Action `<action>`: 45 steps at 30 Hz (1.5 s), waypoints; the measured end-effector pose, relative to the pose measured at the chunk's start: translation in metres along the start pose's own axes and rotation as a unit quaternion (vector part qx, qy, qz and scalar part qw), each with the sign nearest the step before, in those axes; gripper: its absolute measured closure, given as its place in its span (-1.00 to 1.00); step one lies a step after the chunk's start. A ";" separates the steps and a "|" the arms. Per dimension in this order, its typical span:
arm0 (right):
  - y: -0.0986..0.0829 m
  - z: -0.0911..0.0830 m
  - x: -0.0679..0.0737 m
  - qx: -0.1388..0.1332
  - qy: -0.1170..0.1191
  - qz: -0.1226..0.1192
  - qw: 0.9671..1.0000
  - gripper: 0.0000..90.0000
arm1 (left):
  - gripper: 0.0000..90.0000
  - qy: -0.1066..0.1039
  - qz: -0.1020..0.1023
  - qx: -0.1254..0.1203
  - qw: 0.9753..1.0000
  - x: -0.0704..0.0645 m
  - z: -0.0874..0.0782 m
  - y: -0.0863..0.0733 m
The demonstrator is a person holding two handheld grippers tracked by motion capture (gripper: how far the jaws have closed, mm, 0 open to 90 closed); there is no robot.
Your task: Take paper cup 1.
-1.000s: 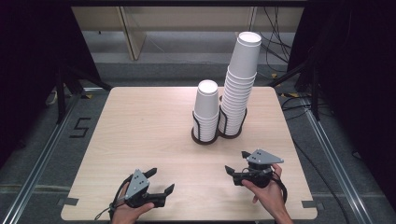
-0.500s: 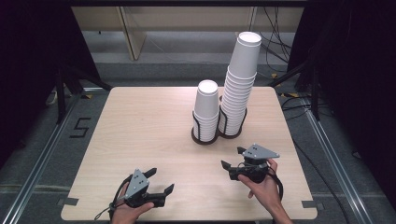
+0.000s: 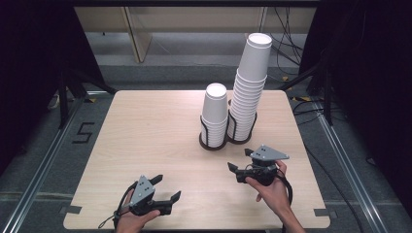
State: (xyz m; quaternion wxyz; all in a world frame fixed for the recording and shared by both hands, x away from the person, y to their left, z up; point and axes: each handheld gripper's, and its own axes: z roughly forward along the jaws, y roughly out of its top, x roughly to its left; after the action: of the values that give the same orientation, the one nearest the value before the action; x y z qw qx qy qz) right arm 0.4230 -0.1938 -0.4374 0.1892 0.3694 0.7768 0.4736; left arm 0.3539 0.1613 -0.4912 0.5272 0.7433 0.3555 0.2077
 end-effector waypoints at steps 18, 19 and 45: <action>0.031 0.005 -0.002 -0.036 0.007 -0.010 0.999 -0.56 | -0.68 0.009 0.000 0.007 1.000 0.002 -0.001 -0.001; 0.033 0.005 -0.002 -0.038 0.003 -0.012 0.999 -0.56 | -0.68 0.009 0.000 0.007 1.000 0.002 -0.001 -0.001; 0.088 0.026 -0.011 -0.077 -0.011 -0.008 0.997 -0.57 | -0.68 0.016 0.001 0.010 1.000 0.003 -0.002 -0.001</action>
State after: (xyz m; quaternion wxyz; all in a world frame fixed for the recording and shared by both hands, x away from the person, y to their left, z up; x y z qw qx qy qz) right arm 0.4819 -0.1623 -0.3735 0.2297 0.3527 0.7386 0.5266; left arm 0.3547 0.1650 -0.4919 0.5134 0.7456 0.3655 0.2167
